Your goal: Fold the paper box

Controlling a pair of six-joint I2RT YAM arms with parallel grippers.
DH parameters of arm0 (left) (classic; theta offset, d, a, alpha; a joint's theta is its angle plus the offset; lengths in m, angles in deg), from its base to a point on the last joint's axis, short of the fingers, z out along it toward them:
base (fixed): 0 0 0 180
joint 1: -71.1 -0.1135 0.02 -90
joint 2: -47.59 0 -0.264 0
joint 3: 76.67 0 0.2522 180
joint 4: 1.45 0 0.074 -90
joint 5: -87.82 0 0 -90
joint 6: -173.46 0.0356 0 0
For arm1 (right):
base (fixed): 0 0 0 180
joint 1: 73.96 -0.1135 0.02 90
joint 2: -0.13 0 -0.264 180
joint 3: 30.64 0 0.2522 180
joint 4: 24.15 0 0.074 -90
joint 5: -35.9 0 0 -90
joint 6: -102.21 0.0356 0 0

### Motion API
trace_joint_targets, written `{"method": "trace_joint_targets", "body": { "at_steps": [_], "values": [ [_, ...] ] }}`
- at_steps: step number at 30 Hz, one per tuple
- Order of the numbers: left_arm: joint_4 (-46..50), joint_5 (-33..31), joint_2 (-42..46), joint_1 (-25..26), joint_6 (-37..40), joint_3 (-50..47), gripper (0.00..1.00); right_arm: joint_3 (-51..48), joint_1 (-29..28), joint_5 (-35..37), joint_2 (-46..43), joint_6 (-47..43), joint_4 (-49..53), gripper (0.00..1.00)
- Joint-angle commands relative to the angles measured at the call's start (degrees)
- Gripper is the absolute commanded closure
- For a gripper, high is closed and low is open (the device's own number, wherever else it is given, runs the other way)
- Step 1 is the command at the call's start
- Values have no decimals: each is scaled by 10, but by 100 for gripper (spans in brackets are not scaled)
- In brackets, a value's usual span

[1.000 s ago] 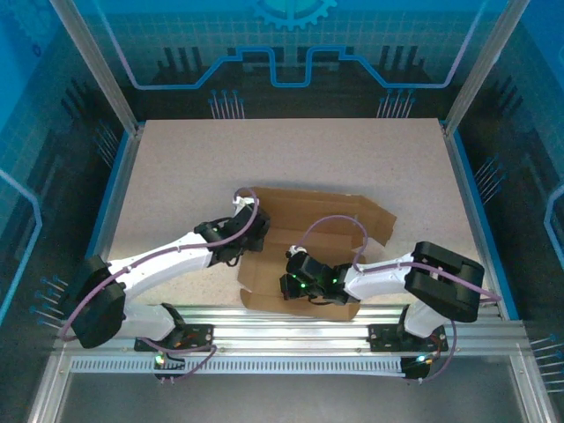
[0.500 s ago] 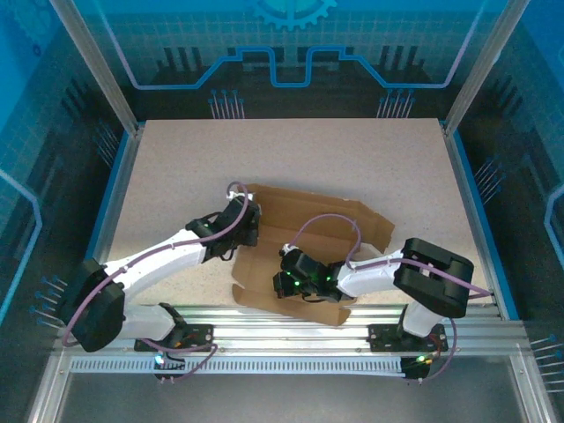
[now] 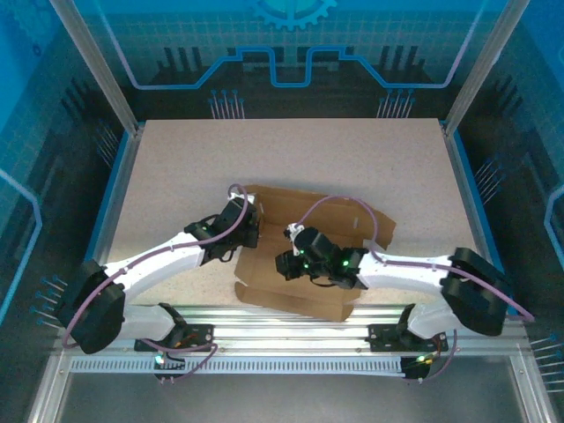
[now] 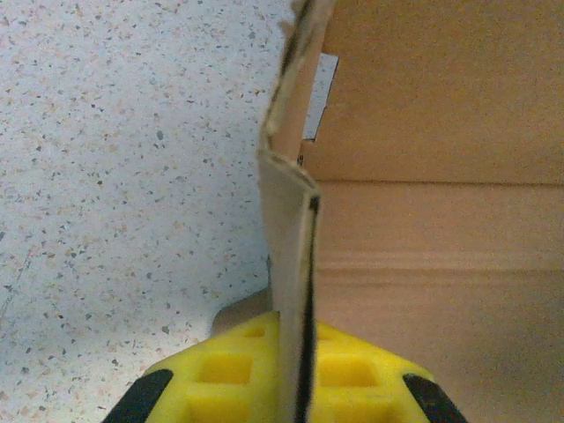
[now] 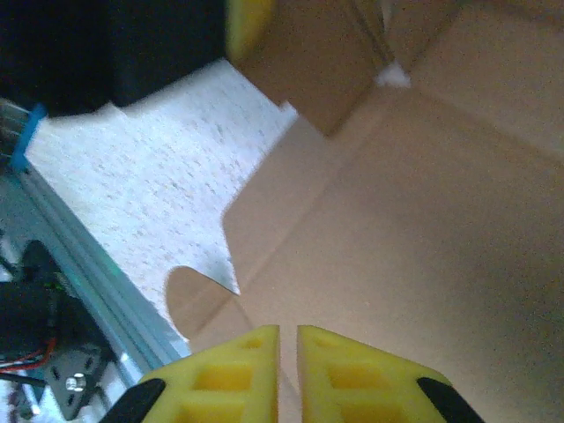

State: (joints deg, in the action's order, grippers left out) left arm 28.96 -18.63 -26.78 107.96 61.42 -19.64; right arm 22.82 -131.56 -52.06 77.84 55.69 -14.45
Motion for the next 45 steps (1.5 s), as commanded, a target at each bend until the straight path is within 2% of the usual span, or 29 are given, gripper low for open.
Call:
{"method": "trace_joint_targets", "body": {
  "at_steps": [1, 6, 9, 13, 16, 20, 23, 26, 28, 31, 33, 40, 45],
  "values": [
    [65, 53, -13, -2, 14, -30, 92, 52, 31, -18, -54, -67, 96, 82],
    [50, 55, -4, 0, 12, -43, 92, 157, 83, -21, -87, -105, 194, 76],
    [41, 55, 3, 1, 13, -51, 91, 217, 114, -40, -75, -123, 218, 67],
    [32, 55, 7, 3, 22, -56, 91, 309, 160, -66, -11, -164, 251, 53],
    [24, 54, 11, 5, 27, -61, 91, 379, 188, -120, 49, -212, 281, 45],
    [19, 53, 15, 5, 35, -65, 91, 485, 207, -191, 136, -345, 374, 39],
    [14, 53, 14, 5, 42, -64, 91, 549, 213, -192, 187, -424, 461, 36],
    [6, 55, 10, 5, 45, -64, 91, 566, 221, -168, 202, -468, 487, 33],
    [0, 57, 6, 5, 48, -63, 91, 574, 229, -166, 208, -480, 496, 32],
    [-13, 62, -1, 7, 59, -63, 91, 579, 241, -209, 218, -498, 519, 31],
    [-20, 64, -7, 6, 67, -61, 91, 579, 241, -202, 227, -508, 537, 31],
    [-50, 70, -27, 7, 86, -52, 90, 562, 241, -171, 244, -525, 562, 37],
    [-54, 76, -47, 6, 100, -32, 89, 548, 238, -155, 248, -523, 564, 48]
  ]
}}
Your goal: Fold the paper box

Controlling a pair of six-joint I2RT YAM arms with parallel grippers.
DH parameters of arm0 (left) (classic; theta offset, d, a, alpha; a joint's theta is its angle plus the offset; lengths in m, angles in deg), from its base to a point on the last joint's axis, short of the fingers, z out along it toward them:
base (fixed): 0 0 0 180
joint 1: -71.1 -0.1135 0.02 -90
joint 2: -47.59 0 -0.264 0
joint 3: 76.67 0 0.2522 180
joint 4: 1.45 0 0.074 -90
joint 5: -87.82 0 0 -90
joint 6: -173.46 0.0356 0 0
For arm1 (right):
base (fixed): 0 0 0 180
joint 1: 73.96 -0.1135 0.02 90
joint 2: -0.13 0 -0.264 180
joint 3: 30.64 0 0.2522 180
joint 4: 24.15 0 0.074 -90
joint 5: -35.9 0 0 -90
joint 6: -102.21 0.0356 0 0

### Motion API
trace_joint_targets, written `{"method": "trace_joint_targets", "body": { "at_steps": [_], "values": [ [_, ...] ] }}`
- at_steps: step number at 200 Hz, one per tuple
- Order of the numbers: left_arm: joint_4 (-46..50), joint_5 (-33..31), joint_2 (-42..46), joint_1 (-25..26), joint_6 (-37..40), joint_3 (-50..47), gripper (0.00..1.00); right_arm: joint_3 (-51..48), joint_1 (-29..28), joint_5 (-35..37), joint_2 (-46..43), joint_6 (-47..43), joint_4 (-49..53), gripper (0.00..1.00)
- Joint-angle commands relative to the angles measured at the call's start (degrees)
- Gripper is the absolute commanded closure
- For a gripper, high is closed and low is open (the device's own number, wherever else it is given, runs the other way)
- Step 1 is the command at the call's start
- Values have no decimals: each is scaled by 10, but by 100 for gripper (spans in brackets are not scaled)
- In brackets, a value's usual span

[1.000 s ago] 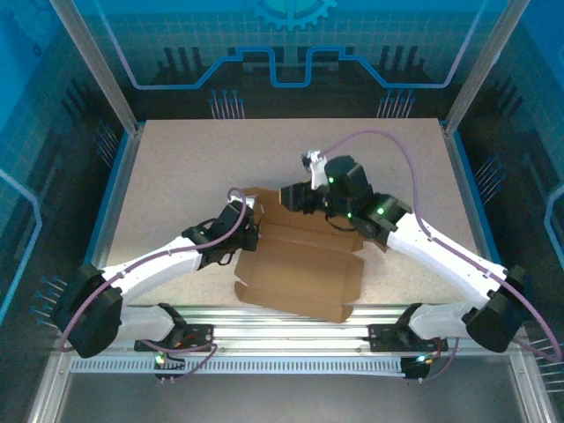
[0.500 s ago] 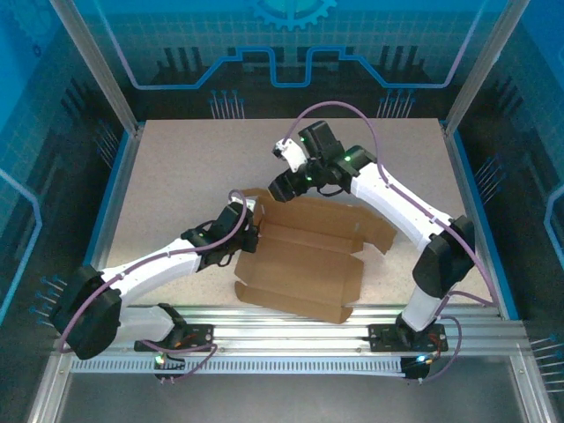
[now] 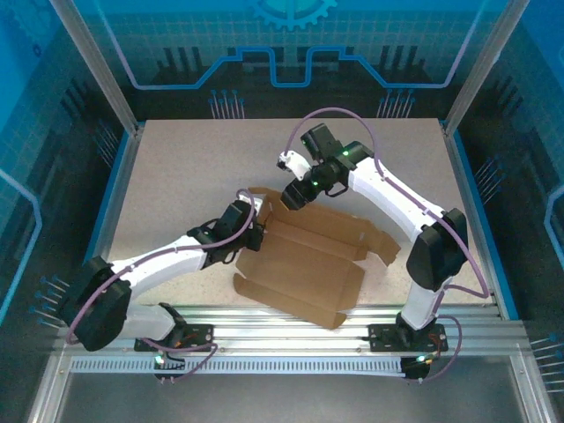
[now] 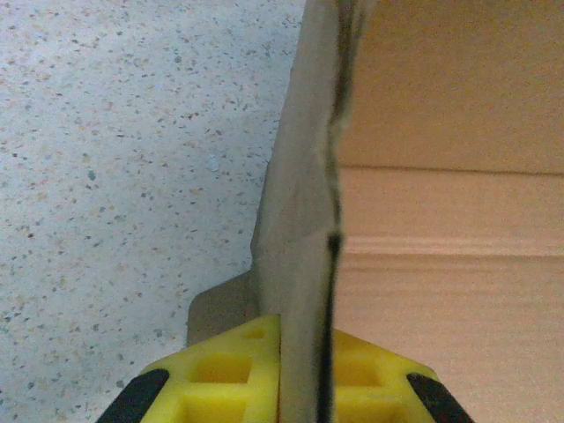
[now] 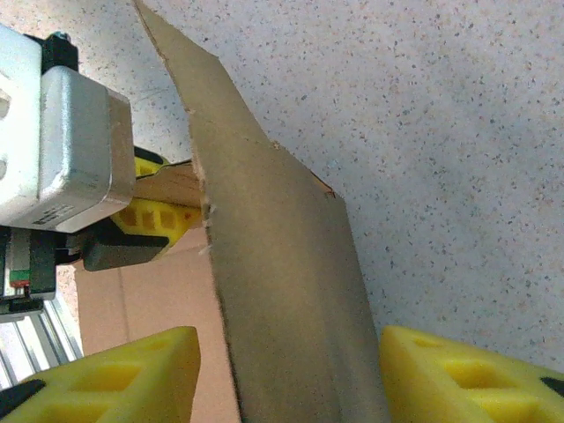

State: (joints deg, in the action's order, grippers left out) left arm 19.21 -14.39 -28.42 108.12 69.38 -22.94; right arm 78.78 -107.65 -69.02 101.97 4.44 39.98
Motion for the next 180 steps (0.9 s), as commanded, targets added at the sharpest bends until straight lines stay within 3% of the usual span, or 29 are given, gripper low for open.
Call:
{"method": "trace_joint_targets", "body": {
  "at_steps": [1, 59, 180],
  "values": [
    [44, 35, -34, 5, 23, 4, 89, -19, -3, 22, 4, -8, 16, 50],
    [52, 49, -73, 5, 39, 50, 88, -88, -10, 82, -33, 11, -33, 70],
    [88, 101, -71, -17, 29, 91, 77, -112, -11, 109, -38, 18, -39, 78]
  ]
}}
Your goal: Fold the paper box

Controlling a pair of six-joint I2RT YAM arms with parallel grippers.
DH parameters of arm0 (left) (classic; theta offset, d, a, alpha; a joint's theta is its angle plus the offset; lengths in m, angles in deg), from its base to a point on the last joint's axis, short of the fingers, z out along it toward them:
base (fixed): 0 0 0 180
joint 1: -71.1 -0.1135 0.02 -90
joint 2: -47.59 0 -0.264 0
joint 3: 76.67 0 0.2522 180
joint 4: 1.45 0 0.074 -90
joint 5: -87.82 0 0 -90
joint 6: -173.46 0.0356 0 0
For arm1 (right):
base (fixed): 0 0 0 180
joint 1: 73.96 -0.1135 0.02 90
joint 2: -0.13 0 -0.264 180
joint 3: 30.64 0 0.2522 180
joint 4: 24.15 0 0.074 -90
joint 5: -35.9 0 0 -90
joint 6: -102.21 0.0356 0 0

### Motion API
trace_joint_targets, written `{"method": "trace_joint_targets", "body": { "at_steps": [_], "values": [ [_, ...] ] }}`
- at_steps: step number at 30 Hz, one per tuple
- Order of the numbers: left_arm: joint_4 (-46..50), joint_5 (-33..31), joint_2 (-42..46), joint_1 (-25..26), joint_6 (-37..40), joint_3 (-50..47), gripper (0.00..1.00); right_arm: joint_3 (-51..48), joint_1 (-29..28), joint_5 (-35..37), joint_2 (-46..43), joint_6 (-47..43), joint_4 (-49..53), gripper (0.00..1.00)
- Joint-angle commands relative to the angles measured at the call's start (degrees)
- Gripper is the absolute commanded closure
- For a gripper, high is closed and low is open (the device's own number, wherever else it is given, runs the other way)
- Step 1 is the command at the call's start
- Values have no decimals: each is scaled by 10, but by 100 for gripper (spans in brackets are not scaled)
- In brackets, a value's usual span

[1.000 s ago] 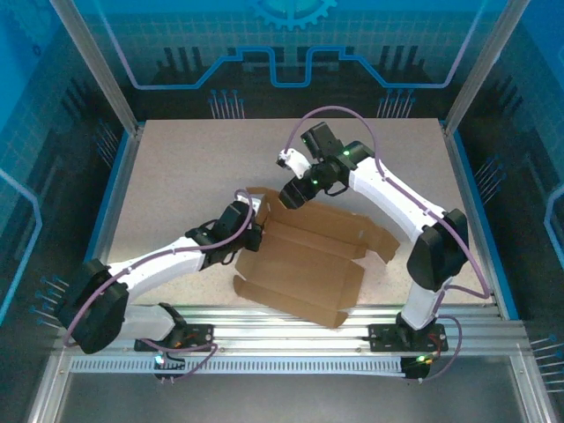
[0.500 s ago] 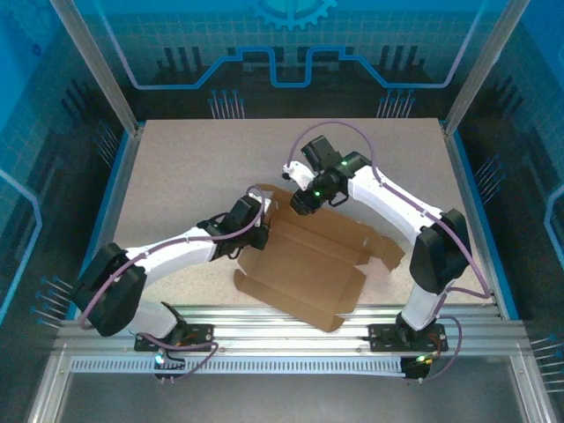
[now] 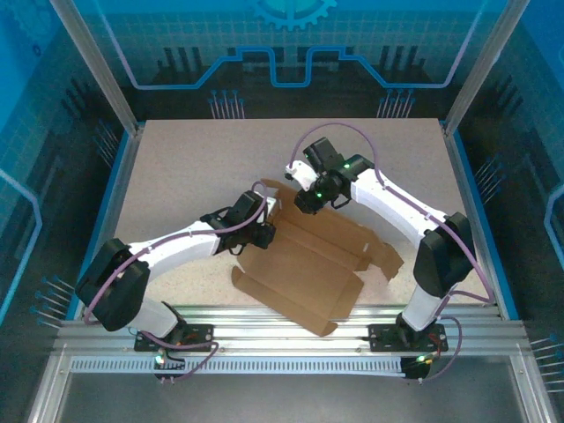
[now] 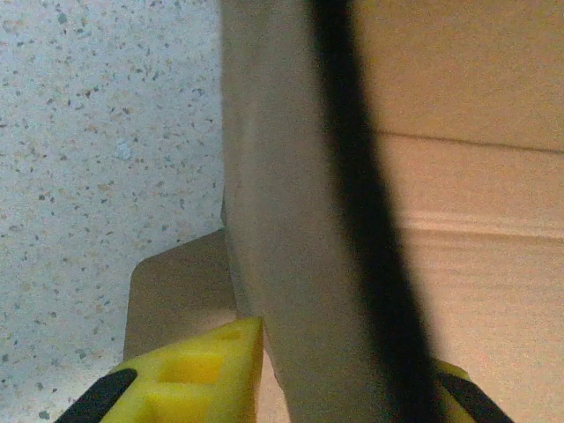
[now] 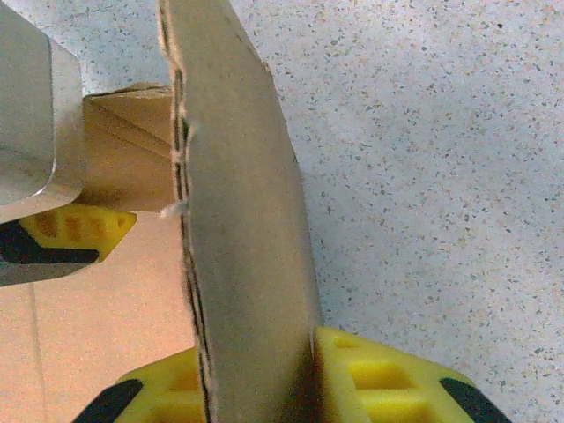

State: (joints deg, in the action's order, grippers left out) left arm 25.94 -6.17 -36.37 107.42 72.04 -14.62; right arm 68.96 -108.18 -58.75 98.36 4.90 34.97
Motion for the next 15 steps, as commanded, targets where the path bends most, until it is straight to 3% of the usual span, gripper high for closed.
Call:
{"method": "trace_joint_targets", "body": {
  "at_steps": [1, 3, 5, 8, 15],
  "values": [
    [21, 18, 9, -11, 2, 7, 77, -13, -6, 7, -2, 14, 11, 78],
    [10, 18, 19, -17, -9, -6, 76, -13, -6, 4, -4, 21, 11, 77],
    [-5, 34, 26, -25, -19, -17, 75, -13, -4, -12, -9, 29, 5, 68],
    [-21, 49, 28, -31, -33, -27, 76, -14, -2, -28, -20, 41, -7, 64],
    [-41, 42, 46, -33, -51, -41, 73, -1, 0, -44, -20, 53, -9, 64]
  ]
}}
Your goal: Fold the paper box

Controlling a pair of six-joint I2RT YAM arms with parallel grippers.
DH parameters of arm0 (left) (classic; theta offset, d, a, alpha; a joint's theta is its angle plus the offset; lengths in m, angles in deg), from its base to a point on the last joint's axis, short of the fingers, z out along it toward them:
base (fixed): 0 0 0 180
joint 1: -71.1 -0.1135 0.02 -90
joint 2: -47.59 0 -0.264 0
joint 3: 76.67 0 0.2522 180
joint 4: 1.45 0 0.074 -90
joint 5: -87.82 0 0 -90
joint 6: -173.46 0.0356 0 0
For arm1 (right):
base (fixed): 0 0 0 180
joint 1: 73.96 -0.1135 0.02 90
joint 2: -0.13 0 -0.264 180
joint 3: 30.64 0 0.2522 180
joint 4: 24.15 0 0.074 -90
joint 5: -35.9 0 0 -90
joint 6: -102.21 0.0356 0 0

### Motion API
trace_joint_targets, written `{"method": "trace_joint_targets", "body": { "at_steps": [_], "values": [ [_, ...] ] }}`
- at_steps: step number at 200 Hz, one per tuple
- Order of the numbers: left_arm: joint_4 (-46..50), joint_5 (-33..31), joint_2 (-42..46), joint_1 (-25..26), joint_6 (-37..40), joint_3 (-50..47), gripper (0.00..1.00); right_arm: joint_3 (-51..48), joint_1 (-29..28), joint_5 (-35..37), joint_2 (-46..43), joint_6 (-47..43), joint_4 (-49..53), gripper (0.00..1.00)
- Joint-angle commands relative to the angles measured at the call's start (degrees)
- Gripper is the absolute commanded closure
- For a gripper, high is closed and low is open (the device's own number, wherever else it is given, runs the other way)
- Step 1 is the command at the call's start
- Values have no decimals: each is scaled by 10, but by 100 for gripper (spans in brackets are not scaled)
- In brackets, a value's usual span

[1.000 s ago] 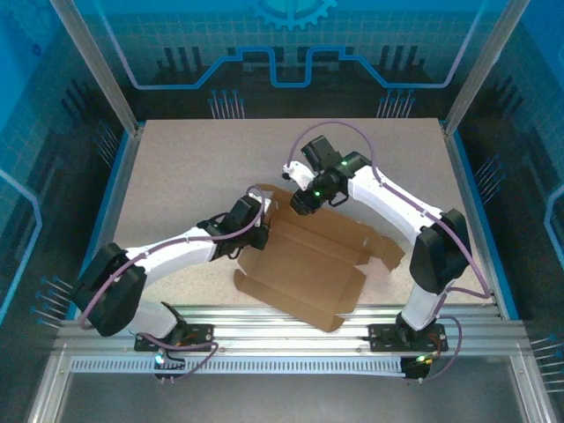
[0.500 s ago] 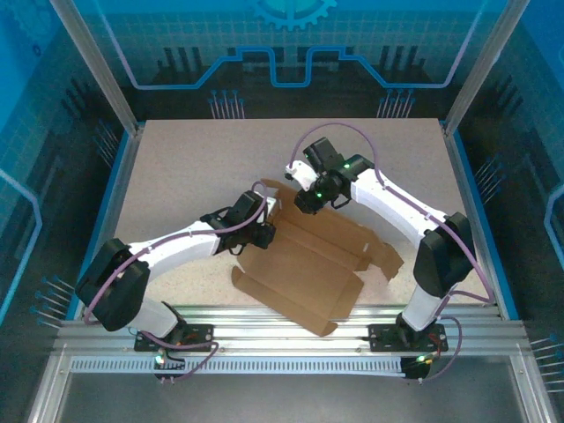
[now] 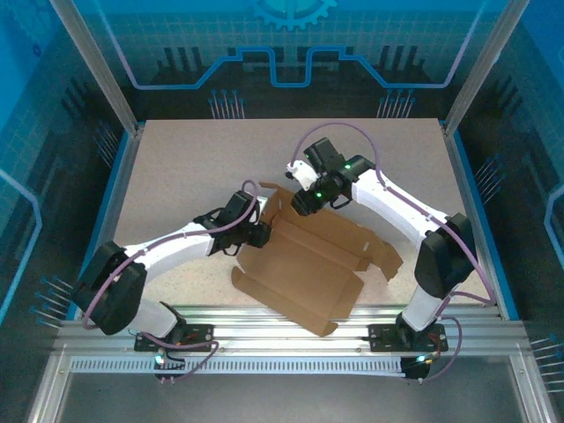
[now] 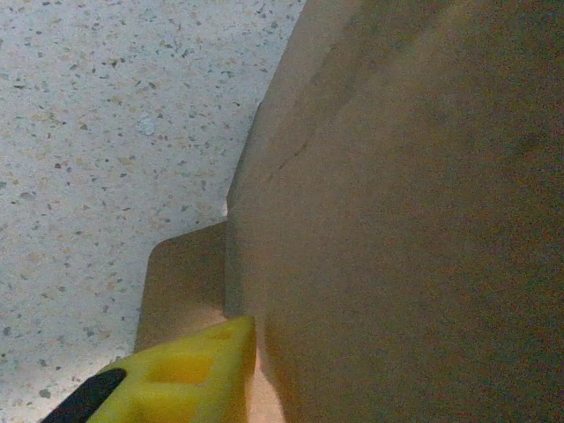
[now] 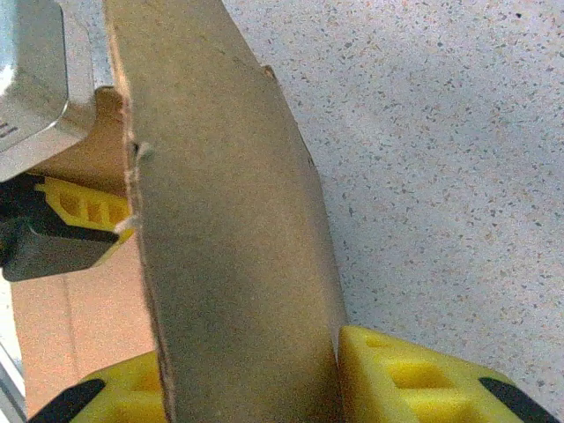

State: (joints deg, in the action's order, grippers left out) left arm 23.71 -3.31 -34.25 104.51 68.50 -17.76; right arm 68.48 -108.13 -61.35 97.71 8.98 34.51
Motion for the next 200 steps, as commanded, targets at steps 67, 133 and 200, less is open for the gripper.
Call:
{"method": "trace_joint_targets", "body": {
  "at_steps": [67, 133, 200],
  "values": [
    [-59, 20, 93, -13, -29, -62, 66, 2, 2, -29, -7, 16, -10, 64],
    [-89, 22, 129, -16, -20, -81, 67, 2, 5, -40, -13, 21, -14, 64],
    [-111, 40, 108, -16, -18, -84, 79, 48, 9, -64, -10, 45, -3, 38]
  ]
}}
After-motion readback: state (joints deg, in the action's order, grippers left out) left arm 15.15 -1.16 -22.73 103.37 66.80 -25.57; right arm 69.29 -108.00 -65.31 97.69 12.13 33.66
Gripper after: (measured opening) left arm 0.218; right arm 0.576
